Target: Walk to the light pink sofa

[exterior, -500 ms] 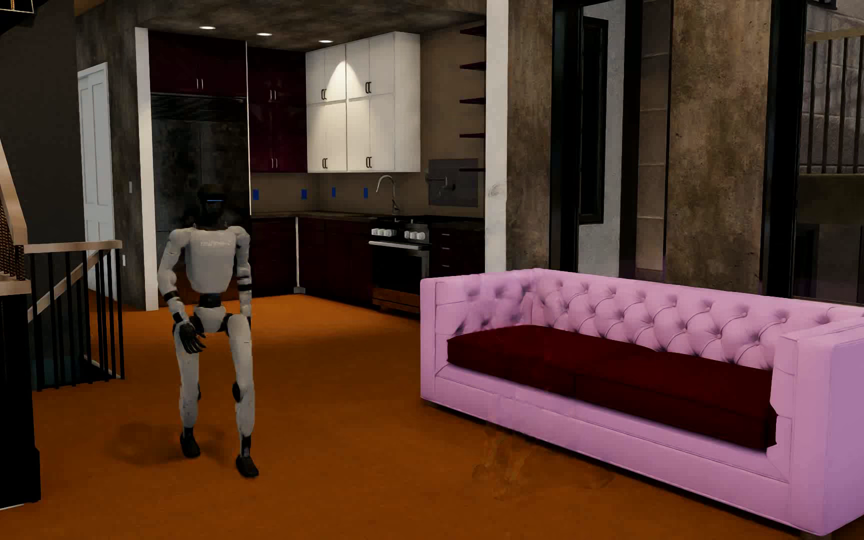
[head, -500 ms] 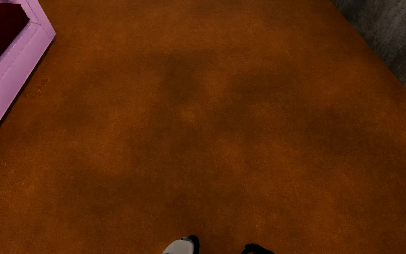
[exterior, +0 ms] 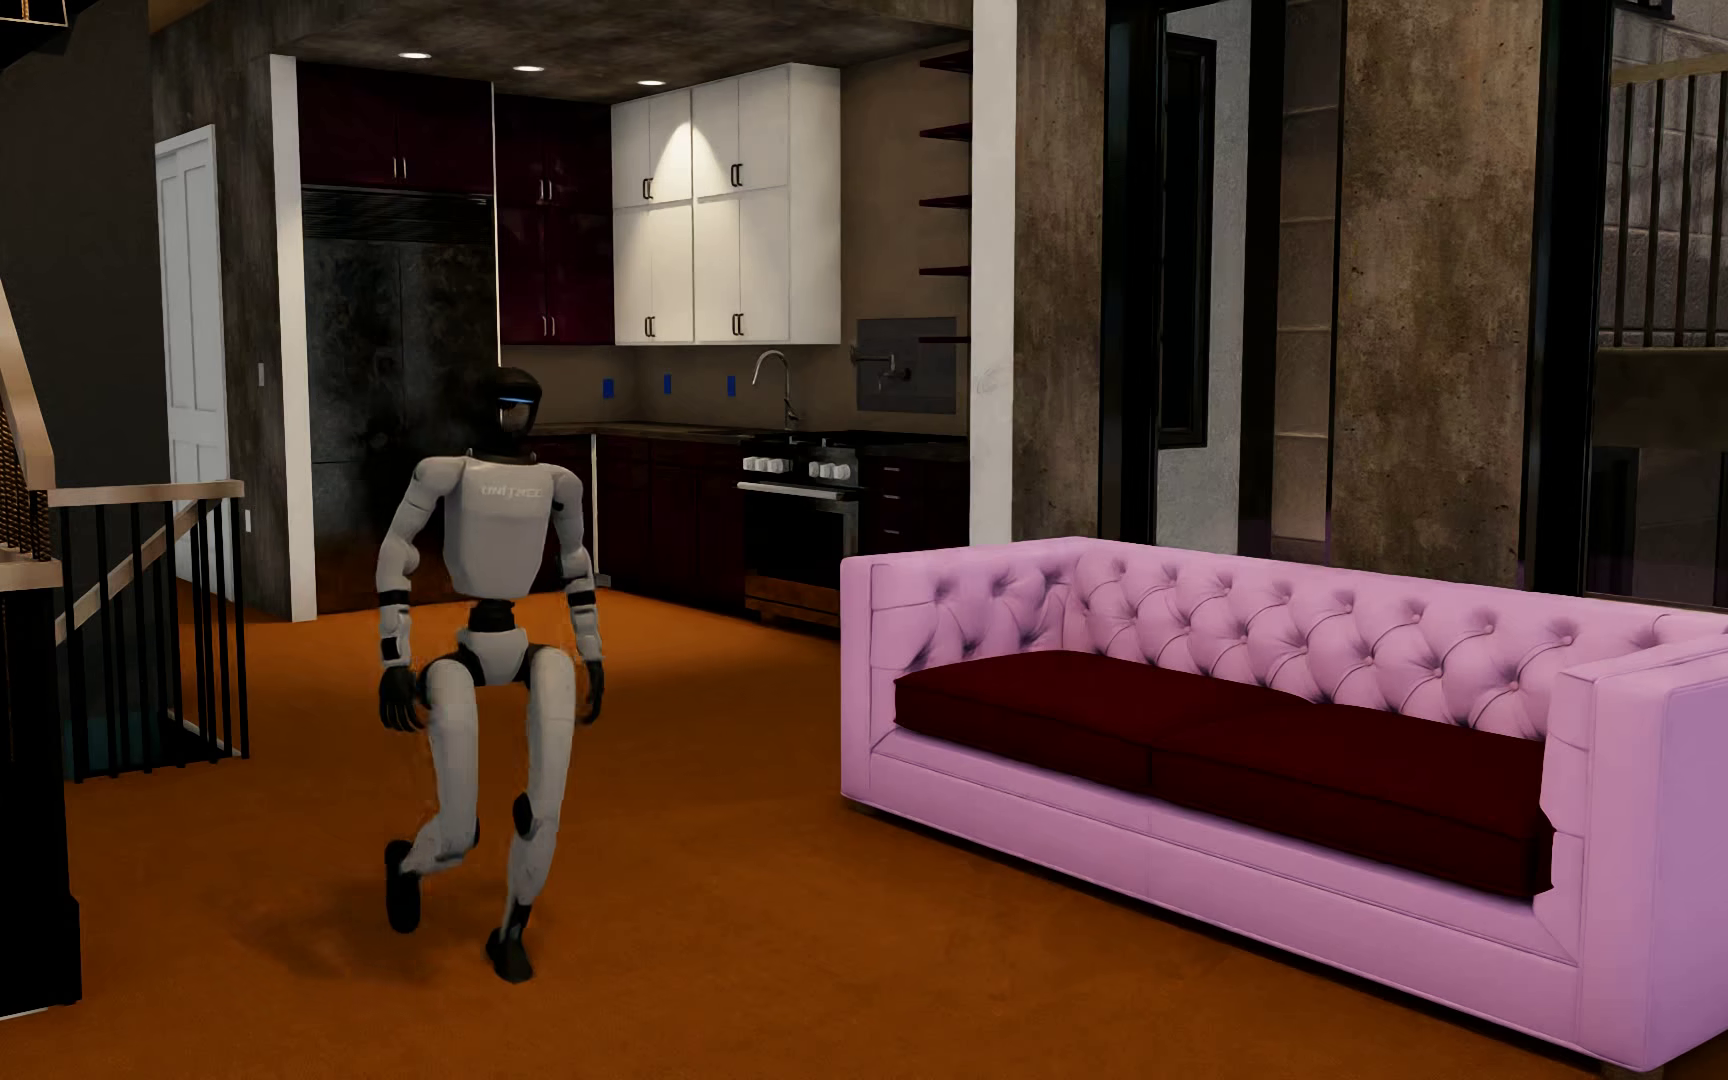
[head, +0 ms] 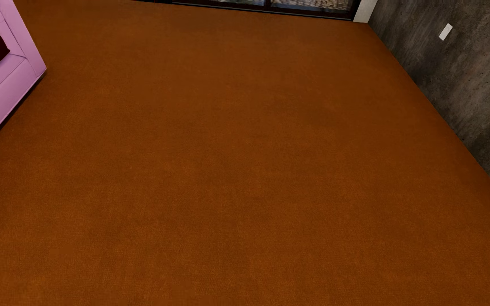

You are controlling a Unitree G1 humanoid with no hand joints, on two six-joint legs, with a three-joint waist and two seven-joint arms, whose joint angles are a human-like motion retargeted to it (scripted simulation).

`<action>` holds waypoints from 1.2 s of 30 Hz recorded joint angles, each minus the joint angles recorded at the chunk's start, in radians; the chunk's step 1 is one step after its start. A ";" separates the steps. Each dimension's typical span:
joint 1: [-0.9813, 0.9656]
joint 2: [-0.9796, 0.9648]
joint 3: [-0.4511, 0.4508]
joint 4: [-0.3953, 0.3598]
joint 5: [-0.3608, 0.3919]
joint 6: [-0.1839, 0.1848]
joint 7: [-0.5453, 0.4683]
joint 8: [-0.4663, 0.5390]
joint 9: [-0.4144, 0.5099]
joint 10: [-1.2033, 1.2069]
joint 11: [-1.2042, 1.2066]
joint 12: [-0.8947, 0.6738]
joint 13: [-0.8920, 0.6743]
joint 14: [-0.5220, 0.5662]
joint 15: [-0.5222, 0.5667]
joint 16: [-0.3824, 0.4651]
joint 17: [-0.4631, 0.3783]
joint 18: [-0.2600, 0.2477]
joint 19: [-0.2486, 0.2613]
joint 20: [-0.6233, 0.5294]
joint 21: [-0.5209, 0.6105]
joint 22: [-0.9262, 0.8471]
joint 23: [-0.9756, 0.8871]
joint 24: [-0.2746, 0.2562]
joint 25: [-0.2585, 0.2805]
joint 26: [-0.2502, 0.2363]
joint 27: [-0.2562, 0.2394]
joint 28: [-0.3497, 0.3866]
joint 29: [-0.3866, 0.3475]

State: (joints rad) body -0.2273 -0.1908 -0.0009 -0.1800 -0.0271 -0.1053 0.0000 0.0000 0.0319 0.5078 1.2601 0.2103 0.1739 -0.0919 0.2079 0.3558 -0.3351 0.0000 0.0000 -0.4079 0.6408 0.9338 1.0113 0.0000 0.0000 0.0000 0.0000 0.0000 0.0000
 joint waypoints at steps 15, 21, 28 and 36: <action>0.540 -0.291 -0.238 0.167 0.127 0.150 0.000 0.000 -0.018 -0.011 -0.700 -0.052 0.097 -0.193 0.140 -0.087 -0.021 0.000 0.000 0.016 -0.056 -0.135 0.087 0.000 0.000 0.000 0.000 0.000 0.000; 0.080 -0.025 -0.117 0.240 0.163 0.206 0.000 0.000 0.025 0.778 -0.673 0.067 -0.048 0.171 -0.171 -0.037 -0.064 0.000 0.000 -0.282 -0.058 0.109 -0.047 0.000 0.000 0.000 0.000 0.000 0.000; -0.227 0.302 0.147 0.164 0.131 0.201 0.000 0.000 0.043 0.160 -0.752 0.180 -0.193 0.126 -0.456 -0.051 -0.106 0.000 0.000 0.050 -0.403 -0.006 -0.297 0.000 0.000 0.000 0.000 0.000 0.000; -0.250 0.447 0.211 0.137 0.072 0.075 0.000 0.000 -0.071 0.005 -0.672 0.183 -0.220 0.232 -0.260 -0.111 -0.019 0.000 0.000 -0.072 -0.363 0.195 -0.431 0.000 0.000 0.000 0.000 0.000 0.000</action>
State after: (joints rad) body -0.4769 0.2561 0.2104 -0.0426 0.0452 -0.0300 0.0000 0.0000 -0.0393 0.5127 0.5876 0.3930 -0.0462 0.1398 -0.0524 0.2450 -0.3544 0.0000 0.0000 -0.4794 0.2777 1.1288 0.5799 0.0000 0.0000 0.0000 0.0000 0.0000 0.0000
